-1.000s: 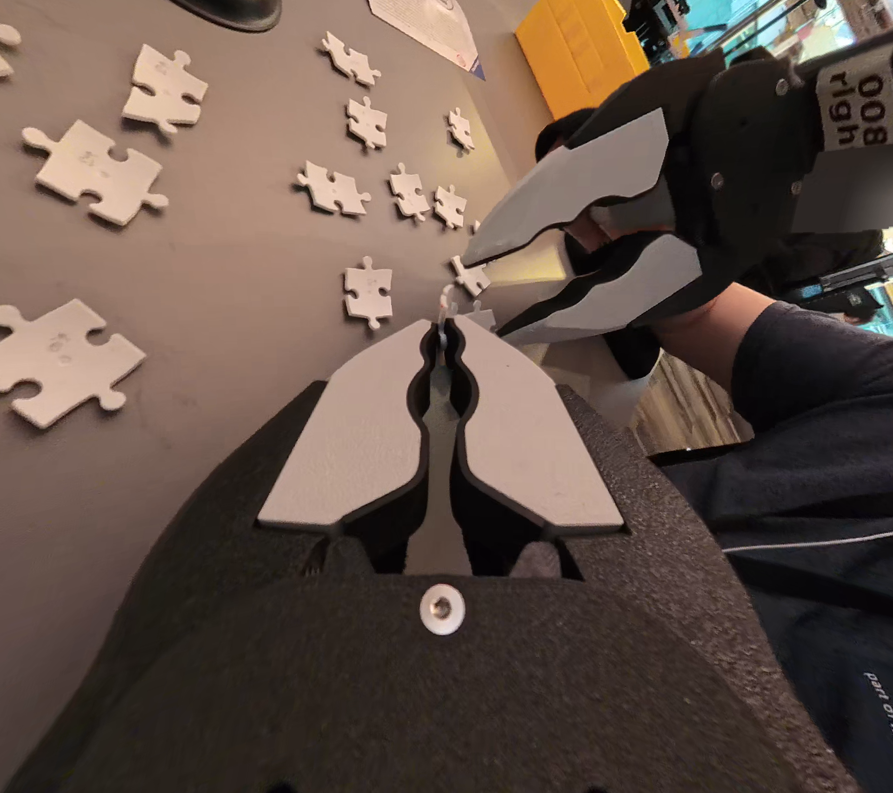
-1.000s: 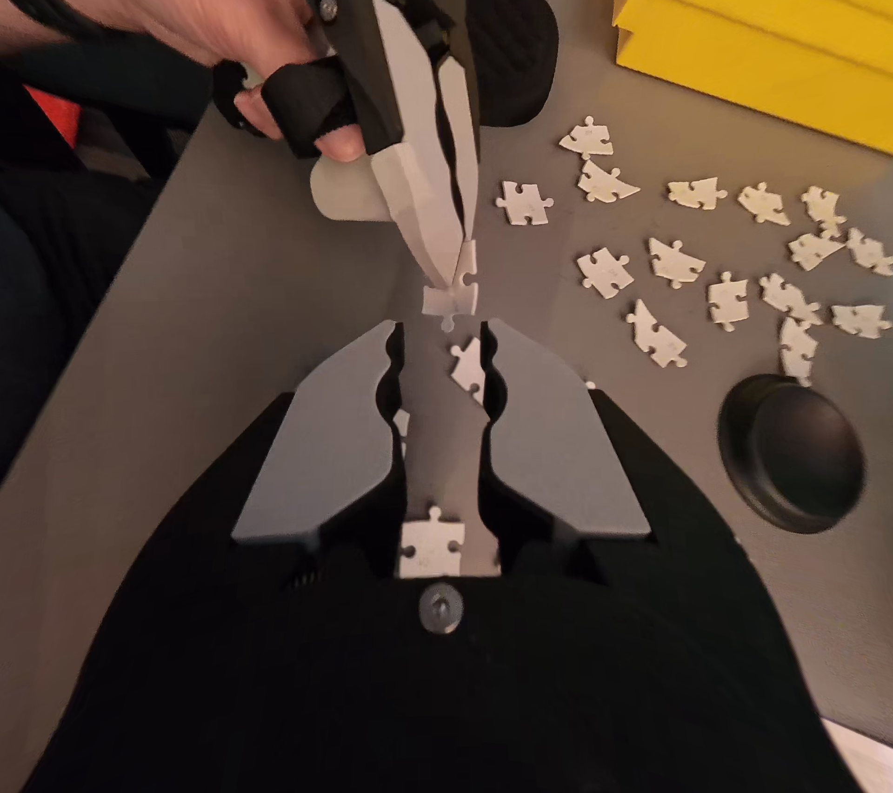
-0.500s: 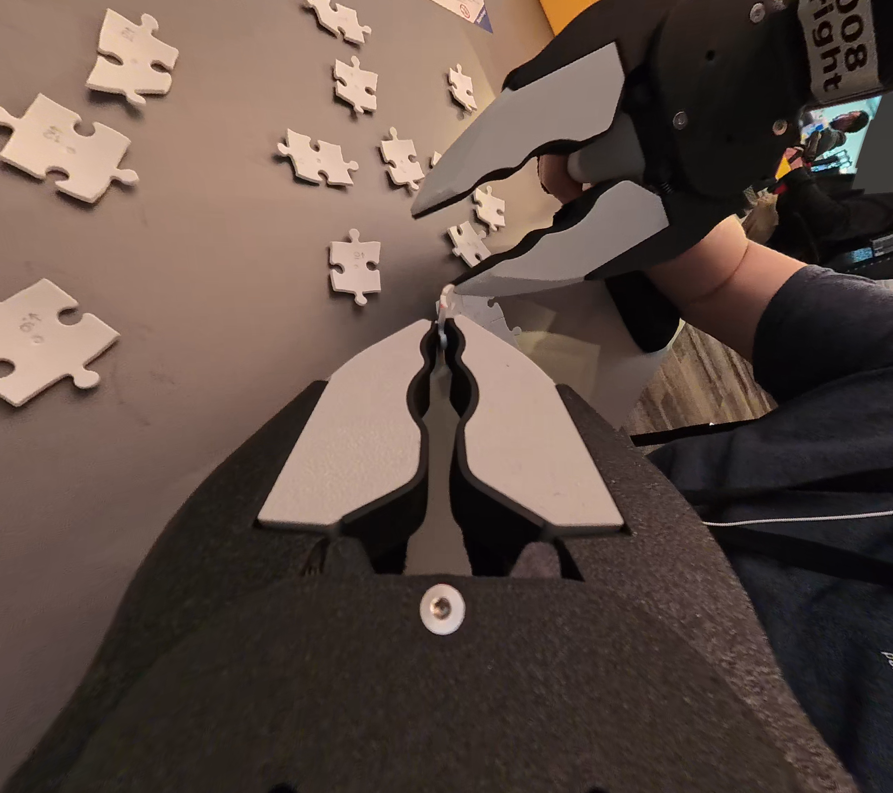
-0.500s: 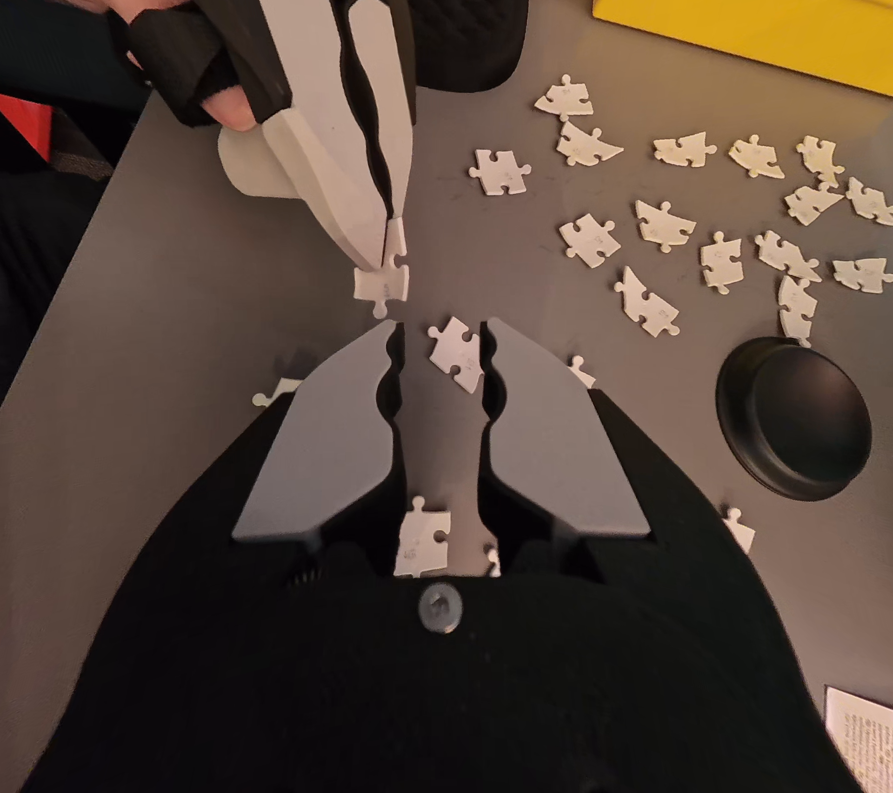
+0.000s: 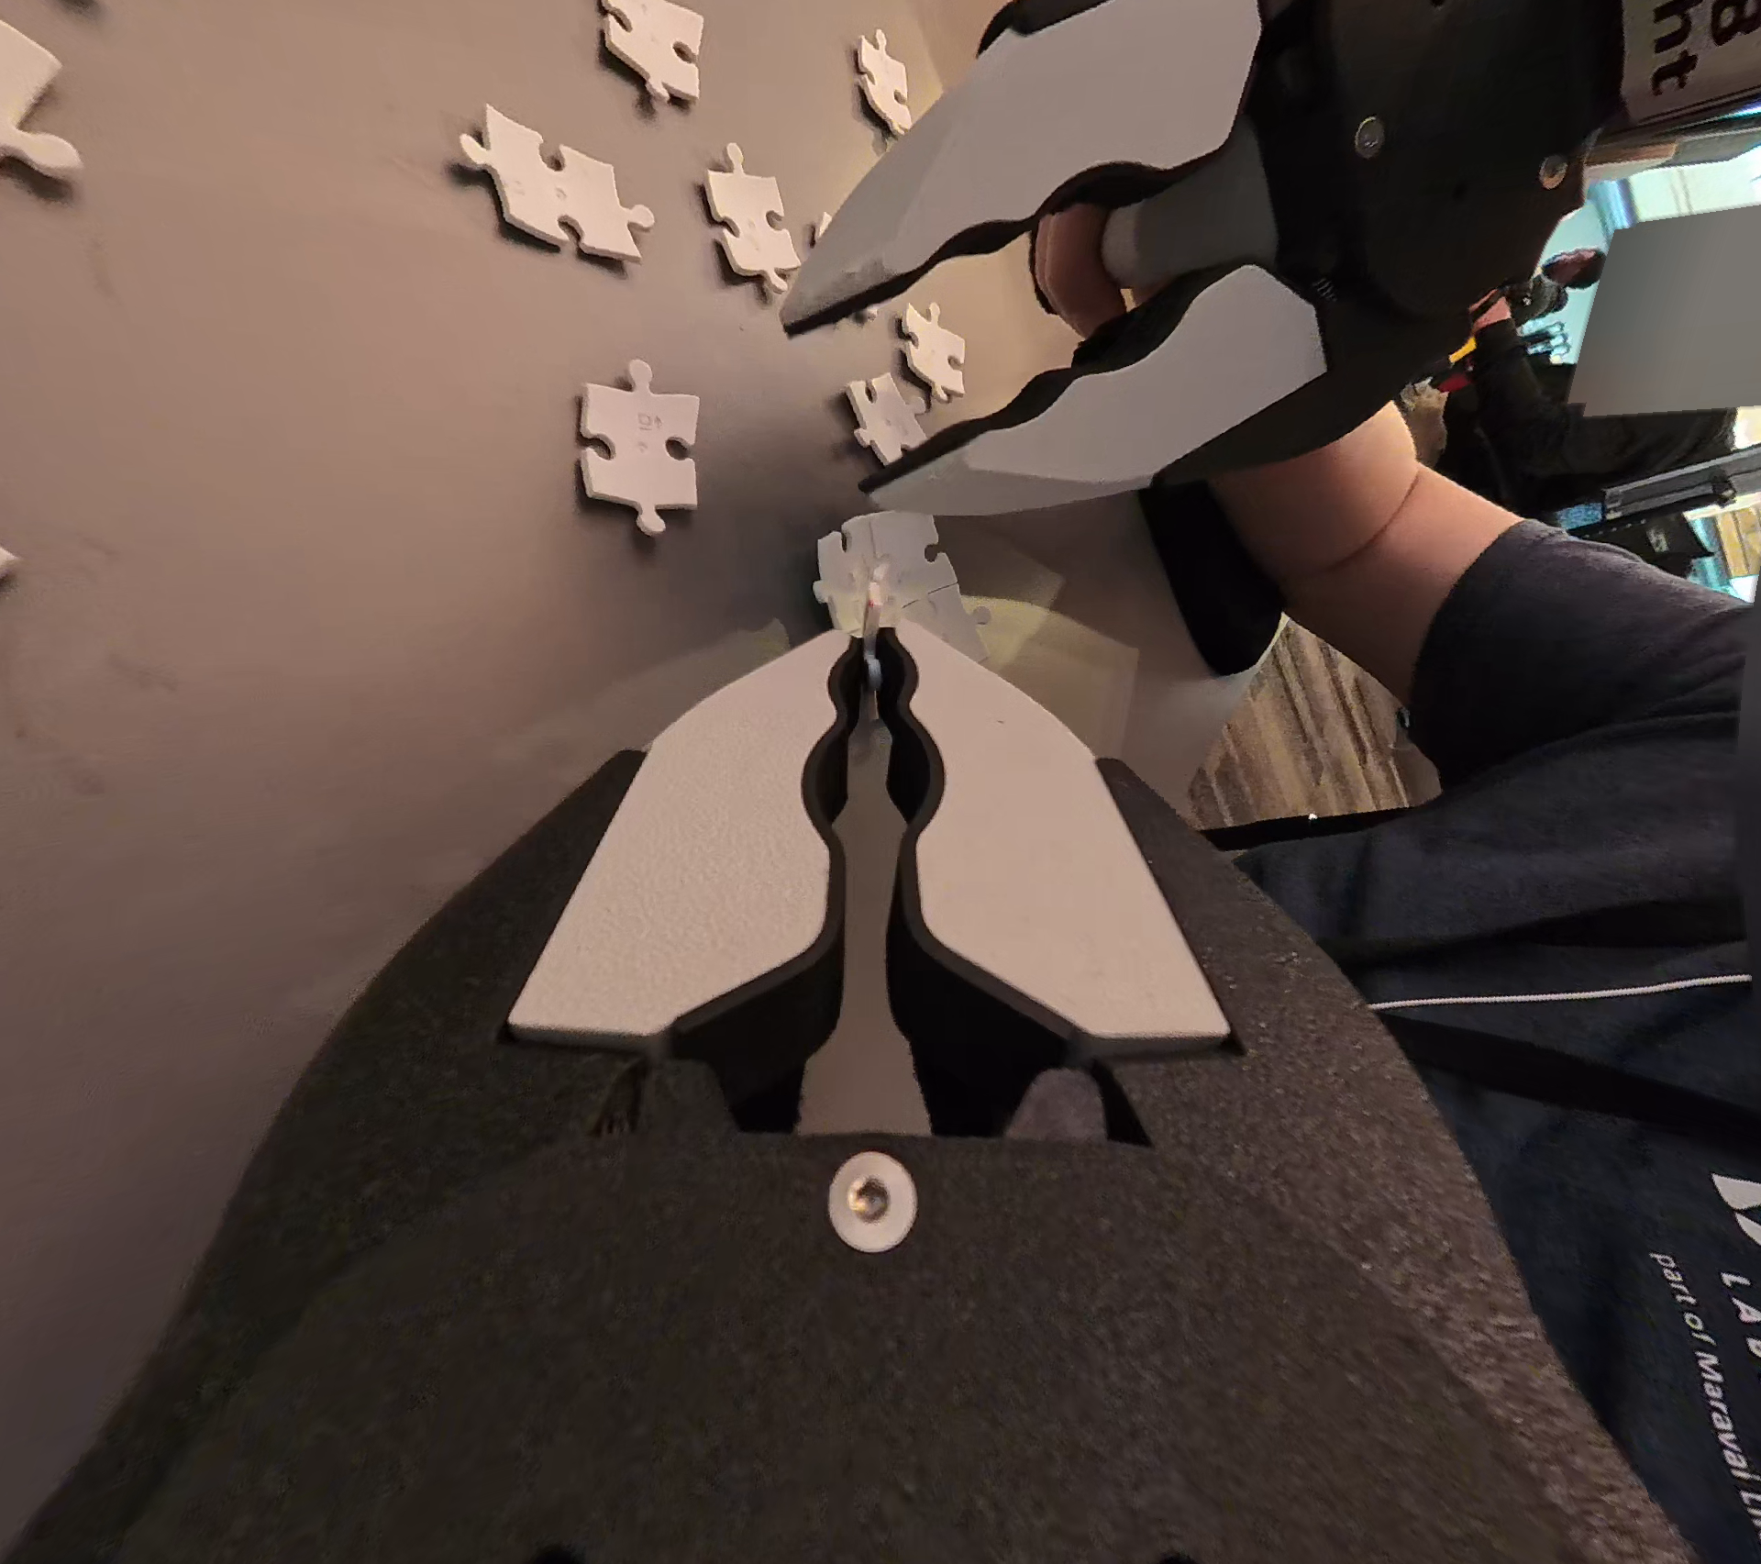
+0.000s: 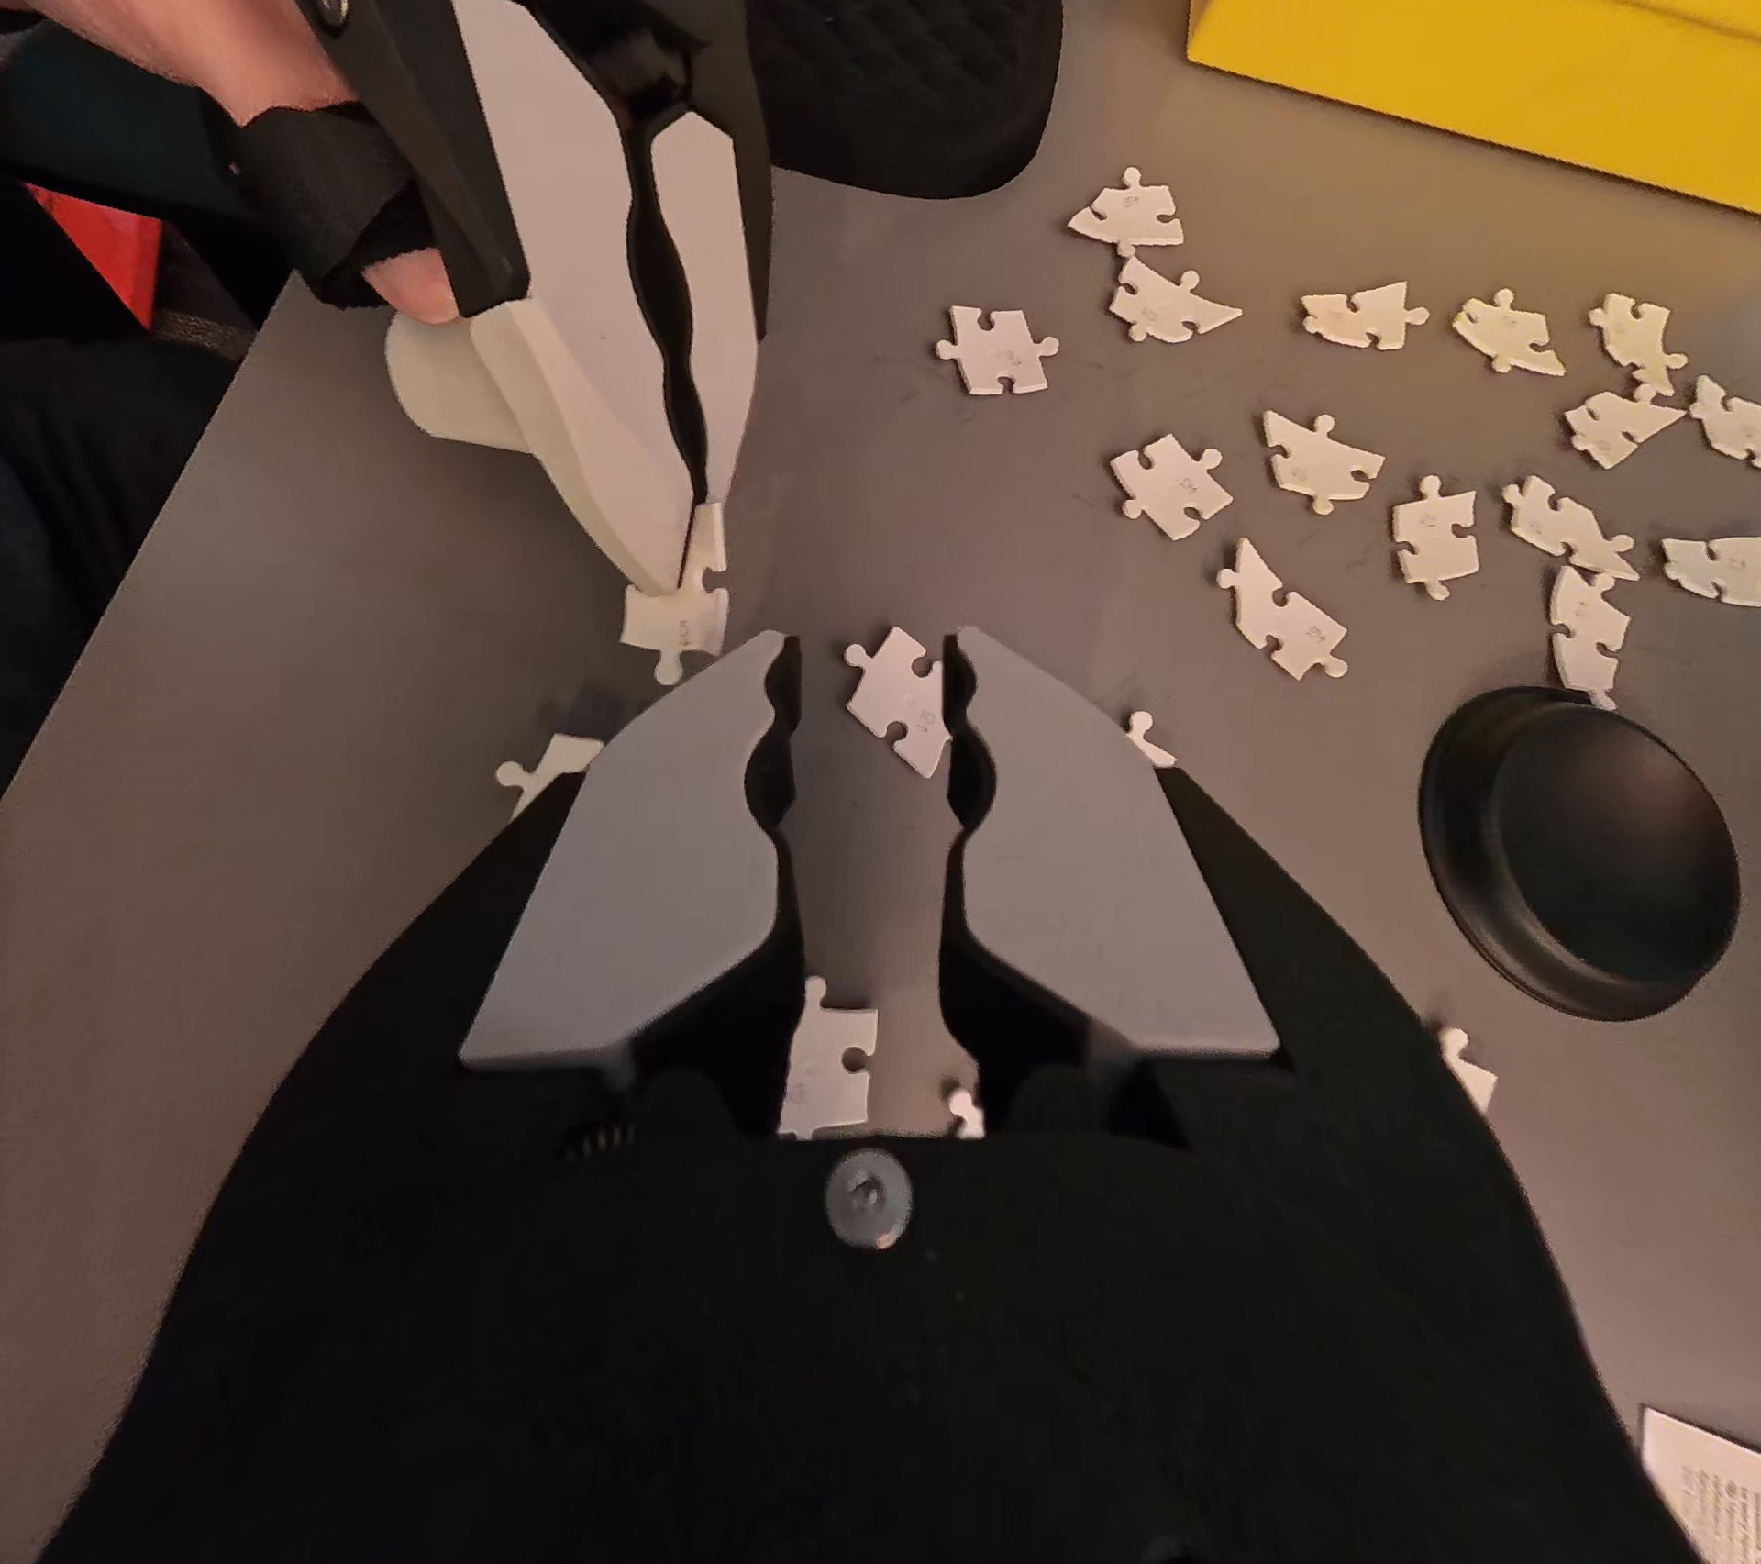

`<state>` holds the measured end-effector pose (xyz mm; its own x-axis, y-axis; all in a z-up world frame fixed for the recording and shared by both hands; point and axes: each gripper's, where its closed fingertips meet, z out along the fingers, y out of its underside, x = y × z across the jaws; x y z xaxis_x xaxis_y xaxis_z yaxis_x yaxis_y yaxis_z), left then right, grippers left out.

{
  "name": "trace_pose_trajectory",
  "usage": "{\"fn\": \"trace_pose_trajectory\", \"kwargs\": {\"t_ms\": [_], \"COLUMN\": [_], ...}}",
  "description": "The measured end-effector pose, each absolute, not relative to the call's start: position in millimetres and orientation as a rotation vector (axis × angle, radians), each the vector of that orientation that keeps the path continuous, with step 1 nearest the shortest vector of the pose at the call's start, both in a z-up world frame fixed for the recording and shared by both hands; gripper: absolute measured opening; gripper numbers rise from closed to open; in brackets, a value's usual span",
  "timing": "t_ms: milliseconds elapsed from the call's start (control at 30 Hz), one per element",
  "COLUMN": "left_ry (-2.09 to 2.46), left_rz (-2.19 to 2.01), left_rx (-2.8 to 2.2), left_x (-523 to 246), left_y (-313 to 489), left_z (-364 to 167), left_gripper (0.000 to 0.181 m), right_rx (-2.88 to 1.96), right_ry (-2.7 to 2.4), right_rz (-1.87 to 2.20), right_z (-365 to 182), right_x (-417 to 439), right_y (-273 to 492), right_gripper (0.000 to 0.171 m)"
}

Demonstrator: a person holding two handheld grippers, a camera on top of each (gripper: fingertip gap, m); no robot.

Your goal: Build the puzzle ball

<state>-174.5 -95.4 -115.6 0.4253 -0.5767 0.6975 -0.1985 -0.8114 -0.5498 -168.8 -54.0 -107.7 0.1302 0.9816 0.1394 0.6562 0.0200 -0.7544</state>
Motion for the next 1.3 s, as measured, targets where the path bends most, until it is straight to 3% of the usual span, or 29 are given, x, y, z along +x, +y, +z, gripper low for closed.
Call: {"fn": "trace_pose_trajectory", "kwargs": {"t_ms": [1067, 1300], "left_ry": [0.548, 0.494], "left_rz": [-1.301, -1.366], "left_rx": [-2.646, -2.673], "left_x": [-162, -160], "left_y": [-113, -116], "left_z": [-144, -144], "left_gripper": [0.003, 0.003], "right_rx": [-1.722, -1.670], "right_ry": [-1.937, -2.051], "right_rz": [0.455, 0.449], "right_z": [-137, -147], "right_x": [-157, -155], "right_y": [-88, -100], "right_gripper": [0.020, 0.010]}}
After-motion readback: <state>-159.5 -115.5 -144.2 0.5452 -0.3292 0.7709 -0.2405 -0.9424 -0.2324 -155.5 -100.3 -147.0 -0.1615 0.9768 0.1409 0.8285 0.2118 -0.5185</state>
